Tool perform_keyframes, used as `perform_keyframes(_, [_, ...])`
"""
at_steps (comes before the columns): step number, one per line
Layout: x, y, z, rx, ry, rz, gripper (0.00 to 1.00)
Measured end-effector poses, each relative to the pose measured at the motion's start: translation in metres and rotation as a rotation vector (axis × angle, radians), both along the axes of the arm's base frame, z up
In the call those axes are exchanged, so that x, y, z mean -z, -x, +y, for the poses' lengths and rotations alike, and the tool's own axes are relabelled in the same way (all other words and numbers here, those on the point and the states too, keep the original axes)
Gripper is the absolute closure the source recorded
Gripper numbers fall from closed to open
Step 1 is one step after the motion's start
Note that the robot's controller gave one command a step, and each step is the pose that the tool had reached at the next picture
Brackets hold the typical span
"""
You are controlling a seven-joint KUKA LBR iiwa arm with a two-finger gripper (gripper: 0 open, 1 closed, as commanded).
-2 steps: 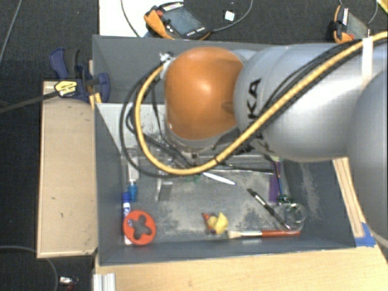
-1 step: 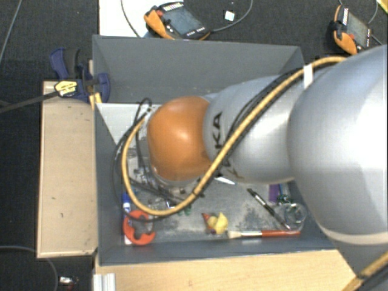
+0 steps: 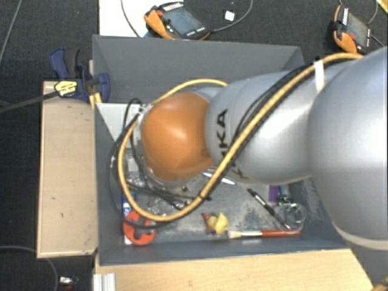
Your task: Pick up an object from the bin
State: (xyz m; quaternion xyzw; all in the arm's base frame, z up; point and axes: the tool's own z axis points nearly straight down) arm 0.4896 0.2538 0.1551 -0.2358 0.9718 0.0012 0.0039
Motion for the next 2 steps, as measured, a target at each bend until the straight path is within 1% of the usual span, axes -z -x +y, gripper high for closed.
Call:
perform_keyframes(1, [0.035,0.009,-0.007,-0.191,0.003,0.007,0.0])
perform_keyframes(2, [0.084,0.006,-0.004,-0.3,0.005,-0.004,0.0])
